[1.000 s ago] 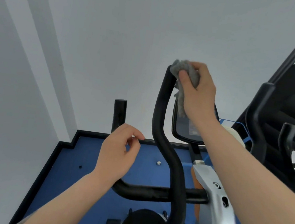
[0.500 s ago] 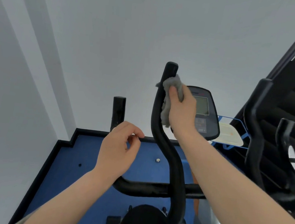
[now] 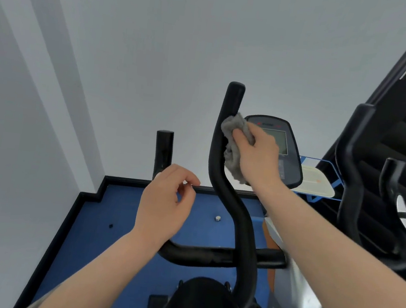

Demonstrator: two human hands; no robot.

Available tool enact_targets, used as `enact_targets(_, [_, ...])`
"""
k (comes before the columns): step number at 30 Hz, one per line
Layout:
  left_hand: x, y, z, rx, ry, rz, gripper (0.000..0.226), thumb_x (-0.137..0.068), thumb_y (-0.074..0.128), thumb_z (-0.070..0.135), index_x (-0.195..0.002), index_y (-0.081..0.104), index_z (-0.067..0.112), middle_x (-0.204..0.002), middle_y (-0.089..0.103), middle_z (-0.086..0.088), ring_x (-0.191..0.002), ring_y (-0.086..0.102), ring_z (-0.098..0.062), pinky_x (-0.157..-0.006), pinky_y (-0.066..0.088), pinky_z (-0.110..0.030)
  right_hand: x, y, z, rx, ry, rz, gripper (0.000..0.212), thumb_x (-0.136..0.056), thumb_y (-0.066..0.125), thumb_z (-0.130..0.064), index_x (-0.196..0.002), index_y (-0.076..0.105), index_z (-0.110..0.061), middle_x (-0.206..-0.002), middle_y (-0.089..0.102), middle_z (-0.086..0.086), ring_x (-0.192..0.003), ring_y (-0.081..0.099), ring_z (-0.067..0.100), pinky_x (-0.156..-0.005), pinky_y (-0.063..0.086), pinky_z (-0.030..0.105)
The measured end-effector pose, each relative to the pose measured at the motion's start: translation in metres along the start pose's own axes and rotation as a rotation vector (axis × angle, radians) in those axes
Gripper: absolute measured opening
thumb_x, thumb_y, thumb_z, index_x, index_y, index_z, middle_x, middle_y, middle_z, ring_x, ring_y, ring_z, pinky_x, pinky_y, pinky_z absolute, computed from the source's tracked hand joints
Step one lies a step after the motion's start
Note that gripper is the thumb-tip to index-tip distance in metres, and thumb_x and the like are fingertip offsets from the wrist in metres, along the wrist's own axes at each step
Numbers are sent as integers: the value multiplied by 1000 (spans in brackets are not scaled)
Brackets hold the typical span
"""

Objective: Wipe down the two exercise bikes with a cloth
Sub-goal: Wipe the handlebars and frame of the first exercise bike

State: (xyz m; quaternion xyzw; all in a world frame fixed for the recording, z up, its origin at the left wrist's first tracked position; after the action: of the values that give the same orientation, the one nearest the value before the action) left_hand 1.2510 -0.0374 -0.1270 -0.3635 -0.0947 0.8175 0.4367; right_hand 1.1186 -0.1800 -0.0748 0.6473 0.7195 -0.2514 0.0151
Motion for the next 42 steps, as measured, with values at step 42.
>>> enact_targets(42, [0,-5,-1,63,46,50,26,-82,51,3,-82,63,26,-80,55,22,-67,53,-5,-60,37,-8,74,-15,12,142,-111,-325,32,-96,57,-16,-126,59,-25,-114,56,-15,-101,46,-21,-88,31,-1])
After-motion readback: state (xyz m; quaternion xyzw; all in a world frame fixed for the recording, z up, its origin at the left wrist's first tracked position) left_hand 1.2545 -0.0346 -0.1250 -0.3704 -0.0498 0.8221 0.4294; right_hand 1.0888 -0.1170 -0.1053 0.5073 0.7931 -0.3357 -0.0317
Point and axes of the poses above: each hand's wrist, its own x-axis away from the middle knuckle, its own y-axis out of the palm, z = x × y, the point moved 6 cm from there along -x, towards the middle knuckle
